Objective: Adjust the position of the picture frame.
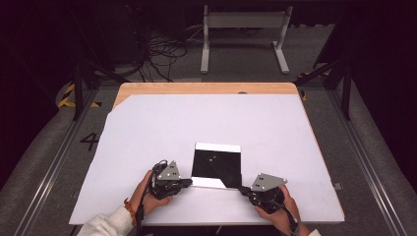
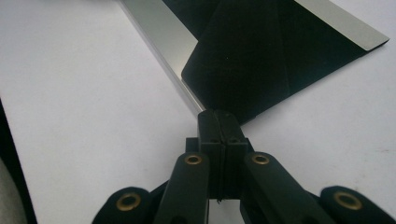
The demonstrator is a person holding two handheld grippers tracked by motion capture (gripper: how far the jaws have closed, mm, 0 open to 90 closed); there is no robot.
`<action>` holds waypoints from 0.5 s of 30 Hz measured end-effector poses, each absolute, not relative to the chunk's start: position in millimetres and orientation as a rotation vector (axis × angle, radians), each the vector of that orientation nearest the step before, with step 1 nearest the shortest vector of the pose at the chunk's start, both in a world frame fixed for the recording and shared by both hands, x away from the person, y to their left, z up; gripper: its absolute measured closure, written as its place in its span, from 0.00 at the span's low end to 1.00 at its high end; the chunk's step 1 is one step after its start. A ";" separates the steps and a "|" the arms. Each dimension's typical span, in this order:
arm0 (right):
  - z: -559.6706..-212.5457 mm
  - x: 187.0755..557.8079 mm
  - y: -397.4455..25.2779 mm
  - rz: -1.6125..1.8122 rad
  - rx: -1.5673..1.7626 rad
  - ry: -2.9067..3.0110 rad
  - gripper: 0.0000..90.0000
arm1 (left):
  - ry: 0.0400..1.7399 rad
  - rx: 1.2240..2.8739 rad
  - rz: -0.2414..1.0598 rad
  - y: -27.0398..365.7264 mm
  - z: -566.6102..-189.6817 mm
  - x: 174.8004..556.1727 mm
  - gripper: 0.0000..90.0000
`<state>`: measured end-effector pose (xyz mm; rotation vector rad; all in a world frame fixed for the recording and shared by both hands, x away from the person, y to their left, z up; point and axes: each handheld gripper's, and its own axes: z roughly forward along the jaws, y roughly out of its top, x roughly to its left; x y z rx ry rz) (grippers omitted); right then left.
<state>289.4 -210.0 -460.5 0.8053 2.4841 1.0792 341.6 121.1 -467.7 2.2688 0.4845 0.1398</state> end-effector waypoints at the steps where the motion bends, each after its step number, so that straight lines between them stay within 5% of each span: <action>1: -460.3 290.5 -210.6 1.080 0.808 2.485 1.00 | 0.487 2.273 0.142 120.3 -467.5 341.9 1.00; 15: -460.6 298.3 -214.5 1.075 0.837 2.467 1.00 | 0.481 2.274 0.168 110.8 -467.3 345.2 1.00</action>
